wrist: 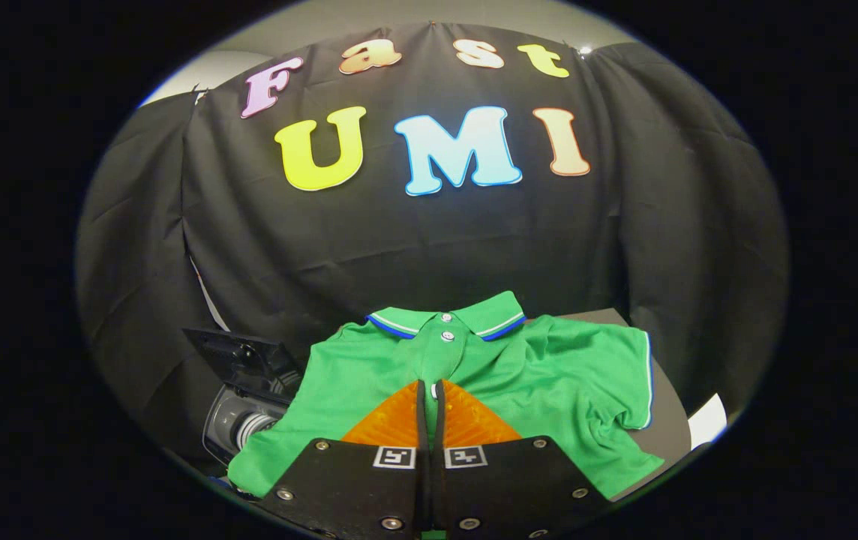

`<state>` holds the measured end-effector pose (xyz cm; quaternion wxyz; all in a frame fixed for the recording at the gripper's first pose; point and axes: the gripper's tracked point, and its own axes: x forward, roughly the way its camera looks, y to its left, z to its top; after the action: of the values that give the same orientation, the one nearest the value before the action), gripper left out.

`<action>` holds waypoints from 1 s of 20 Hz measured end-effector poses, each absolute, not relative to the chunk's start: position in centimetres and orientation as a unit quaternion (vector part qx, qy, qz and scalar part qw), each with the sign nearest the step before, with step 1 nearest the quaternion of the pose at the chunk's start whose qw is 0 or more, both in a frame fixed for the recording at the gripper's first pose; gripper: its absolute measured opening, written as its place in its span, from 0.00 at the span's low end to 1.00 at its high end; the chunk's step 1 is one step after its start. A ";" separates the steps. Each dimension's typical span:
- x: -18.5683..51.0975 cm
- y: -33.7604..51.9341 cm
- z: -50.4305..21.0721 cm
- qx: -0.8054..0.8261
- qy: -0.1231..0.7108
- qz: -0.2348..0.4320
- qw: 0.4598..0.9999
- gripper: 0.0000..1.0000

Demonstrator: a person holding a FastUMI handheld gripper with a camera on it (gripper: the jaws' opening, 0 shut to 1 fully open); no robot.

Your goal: Put the clothes into the washing machine and then close the washing machine lid.

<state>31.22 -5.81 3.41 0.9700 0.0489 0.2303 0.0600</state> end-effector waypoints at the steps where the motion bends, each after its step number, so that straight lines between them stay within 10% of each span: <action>1: 30.9 -5.1 3.7 0.048 0.228 0.062 0.971 0.00; 20: 26.6 10.7 9.1 0.046 0.158 0.144 0.976 0.00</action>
<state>26.60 10.66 9.07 0.9757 0.0462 0.1581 0.1445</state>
